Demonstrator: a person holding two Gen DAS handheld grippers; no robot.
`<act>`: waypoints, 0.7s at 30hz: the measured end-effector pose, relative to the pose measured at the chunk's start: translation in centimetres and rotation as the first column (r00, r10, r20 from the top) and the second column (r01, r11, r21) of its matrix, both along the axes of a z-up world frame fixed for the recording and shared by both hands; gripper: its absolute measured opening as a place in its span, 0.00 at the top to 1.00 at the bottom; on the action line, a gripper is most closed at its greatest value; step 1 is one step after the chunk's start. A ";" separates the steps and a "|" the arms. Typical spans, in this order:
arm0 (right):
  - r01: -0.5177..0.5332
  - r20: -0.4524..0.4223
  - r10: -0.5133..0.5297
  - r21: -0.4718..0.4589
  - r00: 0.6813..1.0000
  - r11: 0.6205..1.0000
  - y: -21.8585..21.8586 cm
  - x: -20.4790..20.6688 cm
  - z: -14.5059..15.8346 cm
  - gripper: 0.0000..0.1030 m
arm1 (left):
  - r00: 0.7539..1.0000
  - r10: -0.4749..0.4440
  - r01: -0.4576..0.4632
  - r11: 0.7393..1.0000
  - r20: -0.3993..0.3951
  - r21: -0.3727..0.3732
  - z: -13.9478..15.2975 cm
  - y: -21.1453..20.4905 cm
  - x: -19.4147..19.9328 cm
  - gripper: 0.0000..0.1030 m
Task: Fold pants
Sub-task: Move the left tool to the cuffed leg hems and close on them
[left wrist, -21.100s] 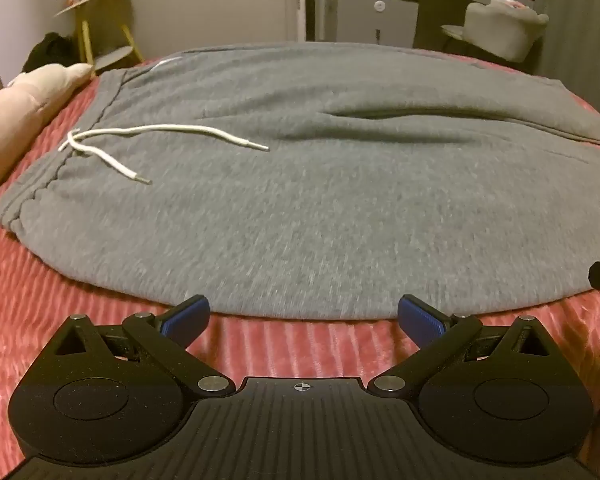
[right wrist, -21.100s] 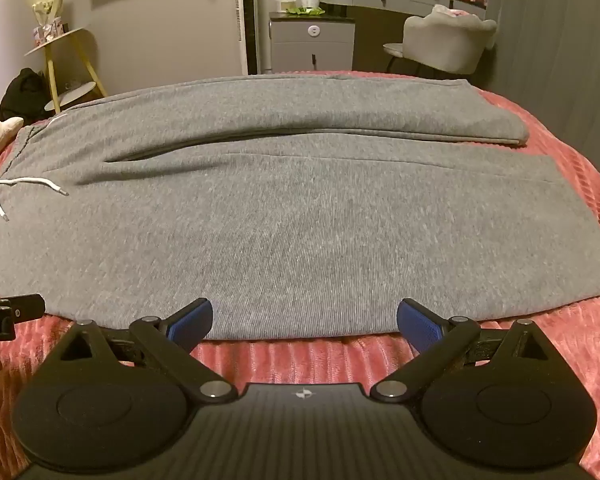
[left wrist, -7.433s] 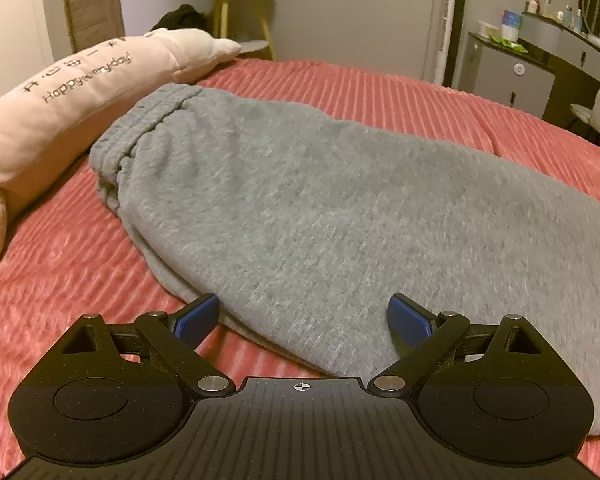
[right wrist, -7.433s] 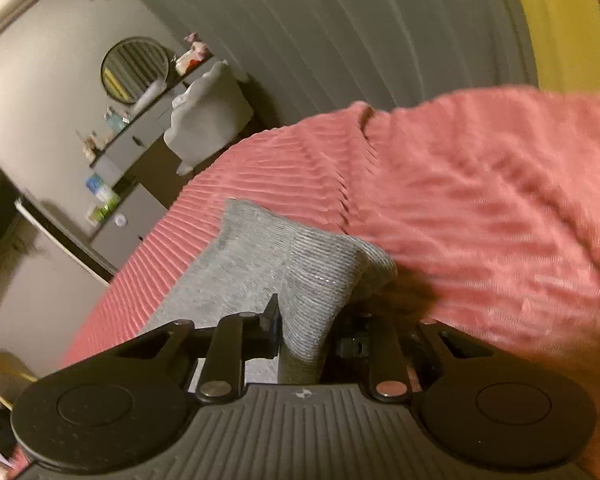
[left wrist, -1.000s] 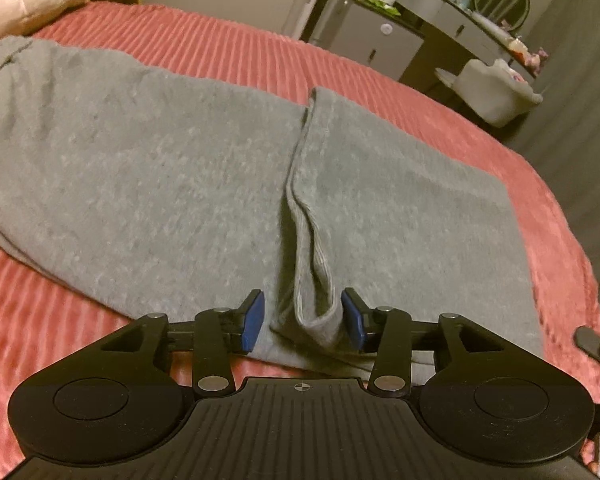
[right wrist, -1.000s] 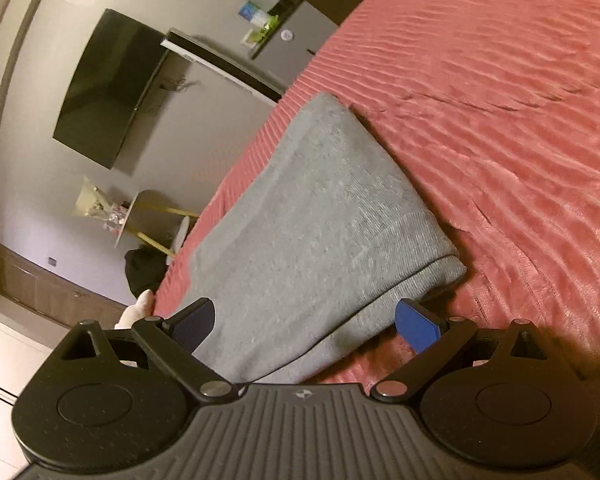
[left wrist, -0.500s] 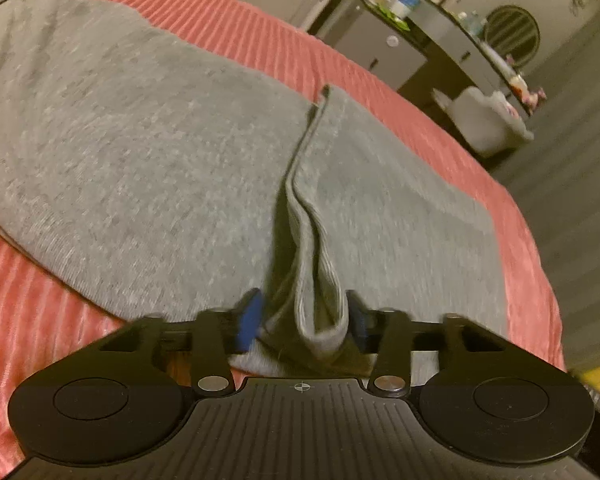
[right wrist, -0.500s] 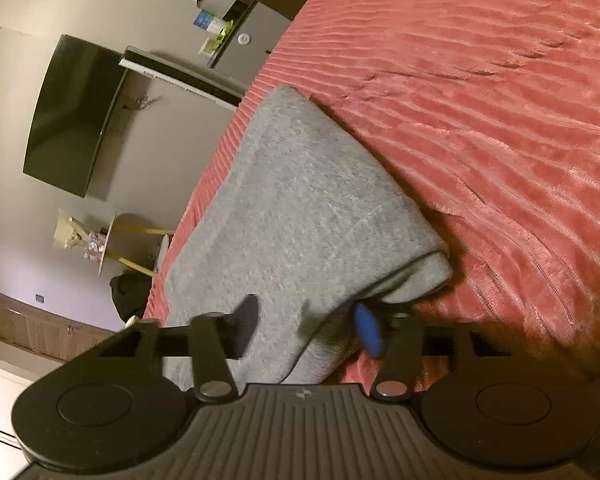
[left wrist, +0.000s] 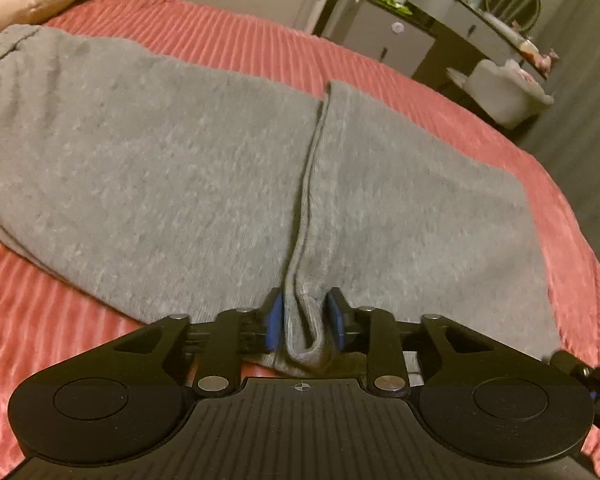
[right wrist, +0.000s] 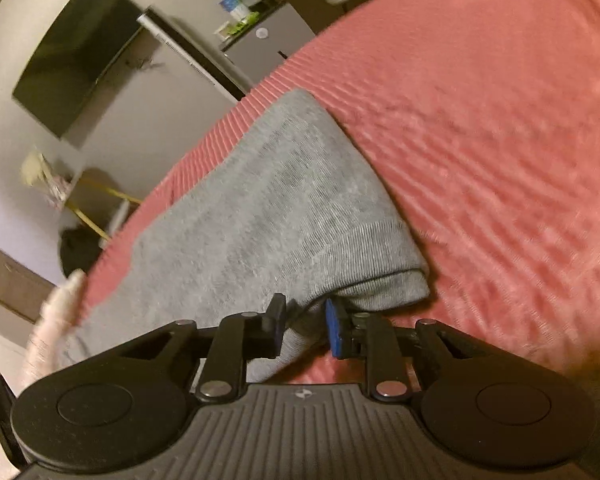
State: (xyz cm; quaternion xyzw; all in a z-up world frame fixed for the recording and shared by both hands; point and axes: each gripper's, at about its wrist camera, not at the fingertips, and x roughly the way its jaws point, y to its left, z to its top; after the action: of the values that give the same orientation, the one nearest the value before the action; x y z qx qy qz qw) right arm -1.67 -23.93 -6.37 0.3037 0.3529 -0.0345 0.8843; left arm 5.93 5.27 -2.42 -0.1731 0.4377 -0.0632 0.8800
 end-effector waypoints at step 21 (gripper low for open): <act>-0.152 0.038 0.162 -0.189 0.986 0.970 3.9 3.4 -0.5 0.06 | 0.889 0.445 -0.446 0.895 0.106 -0.012 2.5 11.3 -0.6 0.08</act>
State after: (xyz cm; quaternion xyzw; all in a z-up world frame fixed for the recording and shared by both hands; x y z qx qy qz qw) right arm 1.76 -20.02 -6.91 0.1922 0.3474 0.0110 0.9178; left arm 5.33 16.55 0.06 -0.2595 0.3393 0.1338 0.8942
